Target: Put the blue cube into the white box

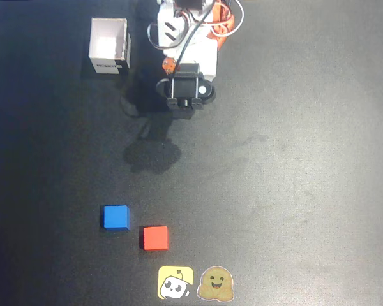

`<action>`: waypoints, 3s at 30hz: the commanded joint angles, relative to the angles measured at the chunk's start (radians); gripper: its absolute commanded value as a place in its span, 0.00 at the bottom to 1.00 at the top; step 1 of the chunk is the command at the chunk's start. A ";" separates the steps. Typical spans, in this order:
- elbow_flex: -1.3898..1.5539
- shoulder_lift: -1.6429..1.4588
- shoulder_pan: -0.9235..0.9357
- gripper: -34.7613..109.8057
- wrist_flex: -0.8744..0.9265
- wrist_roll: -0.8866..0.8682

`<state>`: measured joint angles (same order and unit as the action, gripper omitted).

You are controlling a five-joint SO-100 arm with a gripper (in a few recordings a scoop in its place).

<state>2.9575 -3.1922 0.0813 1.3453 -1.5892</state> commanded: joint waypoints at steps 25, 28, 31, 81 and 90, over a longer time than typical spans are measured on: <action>-0.003 -0.003 0.006 0.24 0.003 0.006; -0.003 -0.003 0.006 0.24 0.003 0.006; -0.003 -0.003 0.006 0.24 0.003 0.006; -1.189 1.266 0.302 0.24 -0.129 0.336; -1.611 1.654 0.333 0.24 -0.054 0.327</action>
<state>1.4987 -1.6091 0.4034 1.2609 -1.2579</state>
